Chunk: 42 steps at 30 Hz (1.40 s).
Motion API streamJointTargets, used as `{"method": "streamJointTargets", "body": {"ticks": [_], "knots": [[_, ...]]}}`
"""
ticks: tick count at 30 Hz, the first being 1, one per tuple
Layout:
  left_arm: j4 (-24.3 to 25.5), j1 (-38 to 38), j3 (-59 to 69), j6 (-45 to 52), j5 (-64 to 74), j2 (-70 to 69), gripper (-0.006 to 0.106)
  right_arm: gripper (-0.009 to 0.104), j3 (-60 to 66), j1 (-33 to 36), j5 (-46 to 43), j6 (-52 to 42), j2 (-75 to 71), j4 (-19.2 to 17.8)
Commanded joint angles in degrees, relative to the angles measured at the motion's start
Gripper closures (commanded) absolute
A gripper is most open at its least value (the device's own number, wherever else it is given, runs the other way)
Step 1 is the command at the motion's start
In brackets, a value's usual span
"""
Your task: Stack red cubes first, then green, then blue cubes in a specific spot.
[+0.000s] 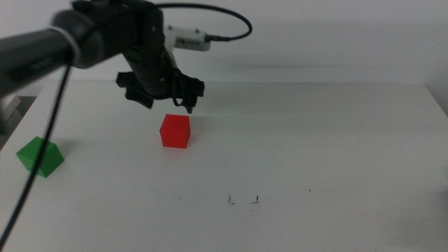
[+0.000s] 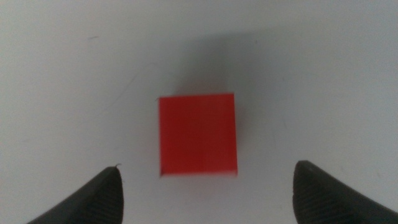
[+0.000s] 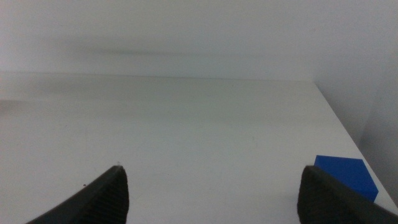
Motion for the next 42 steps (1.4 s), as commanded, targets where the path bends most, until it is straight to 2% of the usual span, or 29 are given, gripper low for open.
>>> {"method": "streamJointTargets", "body": {"ticks": [1, 13, 16, 19, 21, 25, 28, 32, 35, 38, 42], "knots": [[-0.17, -0.07, -2.18, -1.03, -0.14, 2.62, 0.009, 0.006, 0.20, -0.47, -0.54, -0.21, -0.25, -0.51], [-1.82, 1.77, -3.08, -3.68, -5.59, 10.70, 0.009, 0.006, 0.20, -0.47, -0.54, -0.21, -0.25, -0.51], [-1.81, 1.81, -3.08, -3.68, -6.84, 12.19, 0.016, 0.006, 0.20, -0.47, -0.54, -0.21, -0.25, -0.51], [-1.93, 1.81, -3.08, -3.68, -7.56, 13.12, 0.034, 0.006, 0.20, -0.47, -0.54, -0.21, -0.25, -0.51], [-3.00, 1.81, -3.08, -3.68, -7.28, 12.91, 0.054, 0.006, 0.20, -0.47, -0.54, -0.21, -0.25, -0.51], [-3.45, 0.35, -2.09, -6.04, -3.98, 8.56, 0.088, 0.006, 0.20, -0.47, -0.54, -0.21, -0.25, -0.51], [-0.34, -4.80, 5.36, -15.36, -6.42, 1.76, 0.102, 0.006, 0.20, -0.47, -0.54, -0.21, -0.25, -0.51], [7.72, -15.34, 11.80, -33.95, -5.73, -4.71, 0.102, 0.006, 0.20, -0.47, -0.54, -0.21, -0.25, -0.51], [9.62, -21.79, 11.80, -42.18, -4.21, -4.59, 0.100, 0.006, 0.20, -0.47, -0.54, -0.21, -0.25, -0.51], [11.50, -25.18, 11.80, -46.39, -4.58, -3.59, 0.098, 0.006, 0.20, -0.47, -0.54, -0.21, -0.25, -0.51], [11.46, -25.27, 11.80, -46.75, -6.36, -0.68, 0.097, 0.006, 0.20, -0.47, -0.54, -0.21, -0.25, -0.51]]}}
